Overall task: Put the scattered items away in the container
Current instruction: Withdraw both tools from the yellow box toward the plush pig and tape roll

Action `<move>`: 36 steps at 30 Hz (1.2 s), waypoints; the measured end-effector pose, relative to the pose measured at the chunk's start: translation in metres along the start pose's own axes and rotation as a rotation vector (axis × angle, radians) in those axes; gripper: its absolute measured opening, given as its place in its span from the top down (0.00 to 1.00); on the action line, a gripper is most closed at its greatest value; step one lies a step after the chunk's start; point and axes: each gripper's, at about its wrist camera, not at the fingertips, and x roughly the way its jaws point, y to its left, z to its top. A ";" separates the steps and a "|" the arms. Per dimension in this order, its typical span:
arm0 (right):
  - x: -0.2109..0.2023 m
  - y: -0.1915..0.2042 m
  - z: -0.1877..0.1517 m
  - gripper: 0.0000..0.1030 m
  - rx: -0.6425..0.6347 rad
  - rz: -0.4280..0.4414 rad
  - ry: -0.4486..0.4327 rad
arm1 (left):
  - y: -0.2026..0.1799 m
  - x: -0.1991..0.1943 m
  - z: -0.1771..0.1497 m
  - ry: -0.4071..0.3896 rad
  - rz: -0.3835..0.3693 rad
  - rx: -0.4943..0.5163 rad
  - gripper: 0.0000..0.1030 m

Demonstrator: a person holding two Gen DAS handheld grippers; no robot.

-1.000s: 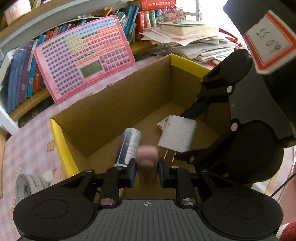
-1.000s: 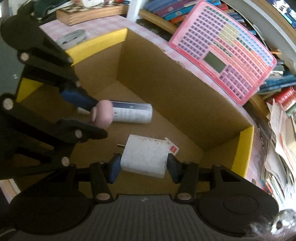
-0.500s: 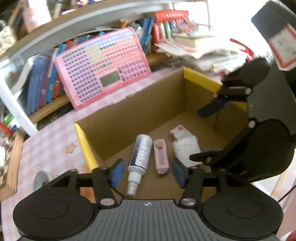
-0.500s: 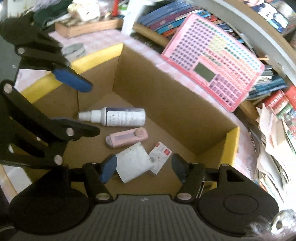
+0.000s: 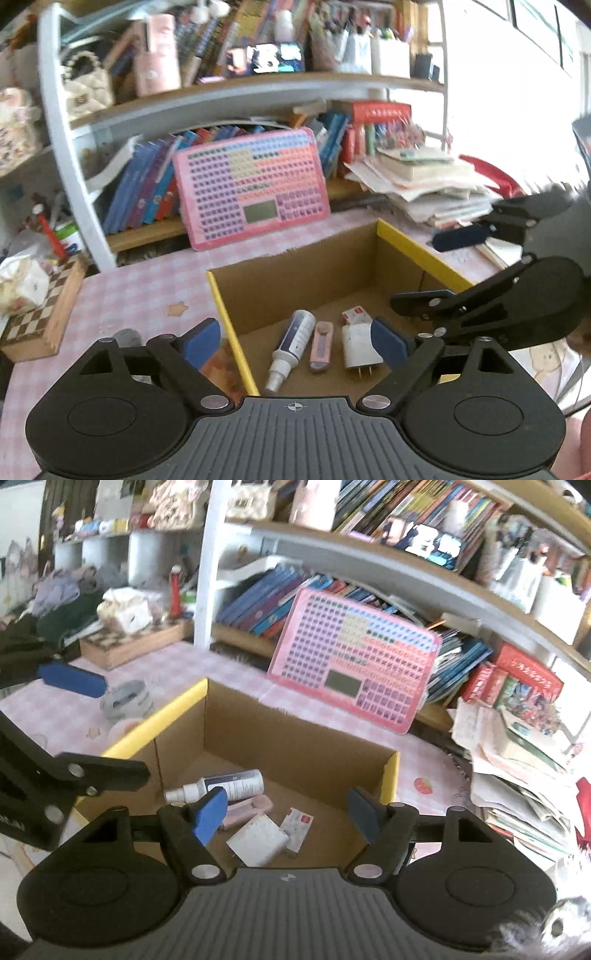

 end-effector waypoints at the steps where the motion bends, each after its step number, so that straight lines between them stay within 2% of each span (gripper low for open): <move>1: -0.006 0.001 -0.002 0.30 0.011 -0.007 -0.013 | 0.000 -0.005 -0.002 -0.004 0.012 -0.011 0.11; 4: -0.019 0.001 -0.008 0.24 0.051 -0.028 -0.052 | 0.001 -0.016 -0.008 -0.007 0.052 -0.036 0.11; 8: -0.033 0.001 -0.020 0.23 0.105 -0.046 -0.074 | 0.001 -0.027 -0.018 -0.006 0.087 -0.053 0.08; 15: -0.048 0.003 -0.041 0.19 0.216 -0.078 -0.087 | 0.005 -0.041 -0.033 -0.012 0.106 -0.099 0.05; 22: -0.057 0.011 -0.061 0.18 0.264 -0.122 -0.078 | 0.008 -0.049 -0.050 -0.002 0.135 -0.148 0.05; 33: -0.065 0.036 -0.089 0.17 0.293 -0.088 0.000 | 0.010 -0.061 -0.068 -0.007 0.170 -0.176 0.04; 36: -0.066 0.041 -0.092 0.17 0.294 -0.092 0.014 | 0.010 -0.061 -0.073 0.015 0.172 -0.171 0.04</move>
